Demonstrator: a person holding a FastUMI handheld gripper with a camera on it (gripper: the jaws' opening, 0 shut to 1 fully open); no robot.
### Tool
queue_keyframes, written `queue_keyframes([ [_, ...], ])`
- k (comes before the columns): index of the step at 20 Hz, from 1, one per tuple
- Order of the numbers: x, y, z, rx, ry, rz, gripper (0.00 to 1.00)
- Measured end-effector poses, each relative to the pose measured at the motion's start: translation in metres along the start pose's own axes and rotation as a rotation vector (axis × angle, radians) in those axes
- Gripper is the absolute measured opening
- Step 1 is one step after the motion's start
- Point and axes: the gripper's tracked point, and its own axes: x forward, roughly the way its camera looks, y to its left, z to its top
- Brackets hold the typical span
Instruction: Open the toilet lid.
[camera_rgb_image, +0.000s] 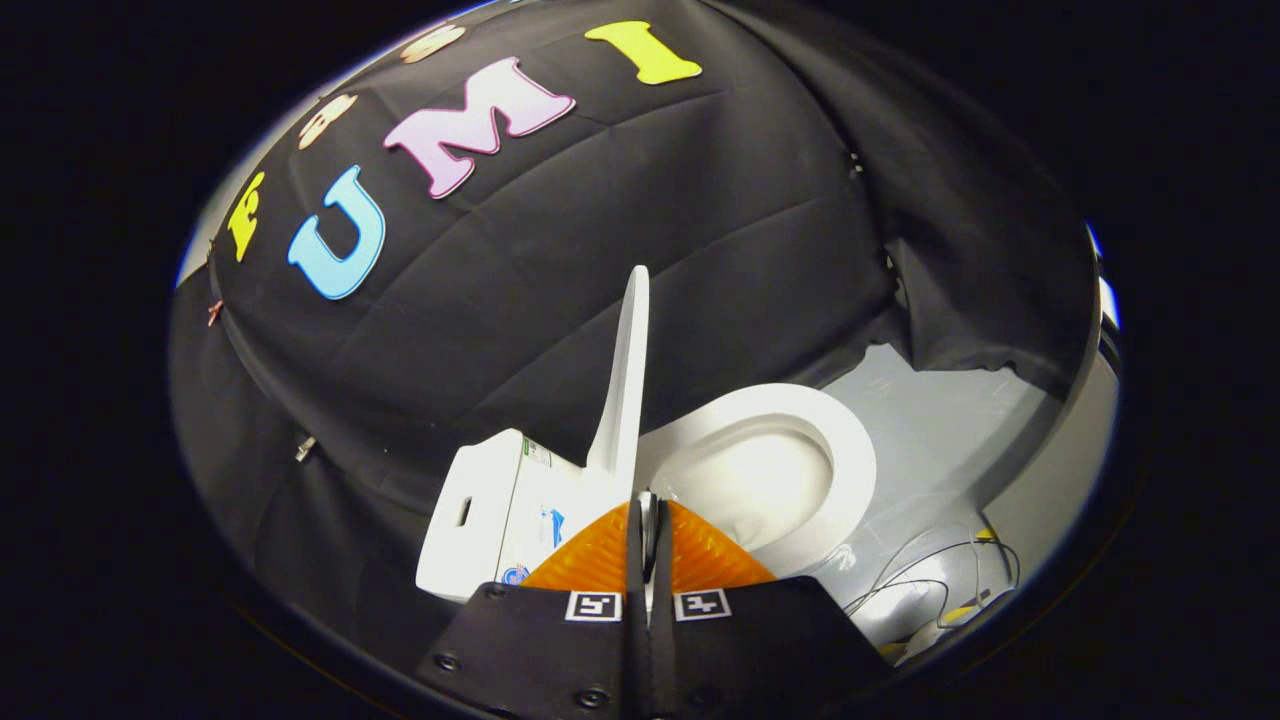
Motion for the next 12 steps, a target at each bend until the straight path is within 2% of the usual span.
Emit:
queue_keyframes([
  [12, -0.013, 0.089, -0.006, -0.205, -0.057, -0.083, 0.05],
])
